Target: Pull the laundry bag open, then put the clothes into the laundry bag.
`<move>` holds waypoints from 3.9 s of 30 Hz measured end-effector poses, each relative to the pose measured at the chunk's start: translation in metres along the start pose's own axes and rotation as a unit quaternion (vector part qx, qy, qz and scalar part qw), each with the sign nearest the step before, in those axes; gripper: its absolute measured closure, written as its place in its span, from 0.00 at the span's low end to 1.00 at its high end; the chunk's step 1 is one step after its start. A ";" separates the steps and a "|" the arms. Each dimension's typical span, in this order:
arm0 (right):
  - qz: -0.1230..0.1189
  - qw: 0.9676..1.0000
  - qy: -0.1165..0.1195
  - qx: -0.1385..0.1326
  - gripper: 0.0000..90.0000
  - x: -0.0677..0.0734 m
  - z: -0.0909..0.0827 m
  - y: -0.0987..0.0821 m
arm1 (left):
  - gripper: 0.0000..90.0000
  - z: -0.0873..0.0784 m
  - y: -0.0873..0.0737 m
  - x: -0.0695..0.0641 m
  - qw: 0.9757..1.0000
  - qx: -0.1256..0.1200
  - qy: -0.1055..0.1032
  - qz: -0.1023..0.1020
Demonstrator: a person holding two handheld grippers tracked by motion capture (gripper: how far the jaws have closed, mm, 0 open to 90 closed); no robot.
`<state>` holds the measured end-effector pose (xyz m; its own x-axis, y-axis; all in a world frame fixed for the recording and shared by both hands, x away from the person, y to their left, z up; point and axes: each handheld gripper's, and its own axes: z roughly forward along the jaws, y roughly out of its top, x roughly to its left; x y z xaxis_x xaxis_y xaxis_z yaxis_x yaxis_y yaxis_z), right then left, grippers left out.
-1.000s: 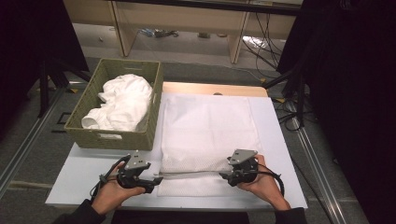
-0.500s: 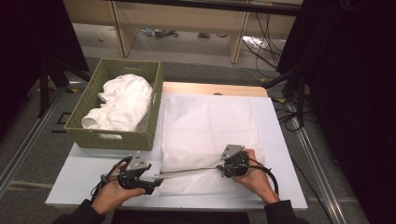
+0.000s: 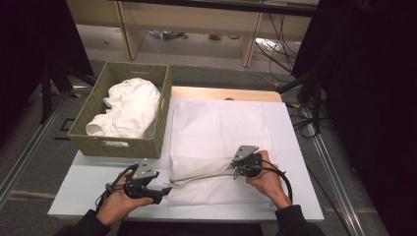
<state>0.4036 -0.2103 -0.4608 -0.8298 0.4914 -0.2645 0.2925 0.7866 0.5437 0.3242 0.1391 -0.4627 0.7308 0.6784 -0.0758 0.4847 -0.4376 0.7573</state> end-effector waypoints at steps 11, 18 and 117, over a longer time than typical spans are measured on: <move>-0.036 0.999 0.036 0.021 0.61 0.003 0.009 -0.002 | 0.34 0.001 -0.001 0.000 1.000 0.010 -0.002 0.018; -0.001 0.999 0.051 0.010 0.65 -0.003 0.017 0.001 | 0.33 0.002 0.000 0.000 1.000 0.011 0.000 0.015; -0.012 0.998 -0.038 -0.057 0.99 -0.030 -0.035 0.039 | 0.05 0.069 0.109 0.225 0.971 0.138 0.178 -0.084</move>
<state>0.4232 -0.2074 -0.4035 -0.7963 0.5034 -0.3353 0.2138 0.7528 0.6225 0.5751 0.2035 -0.4418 0.4406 0.8939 0.0829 0.7292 -0.4103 0.5477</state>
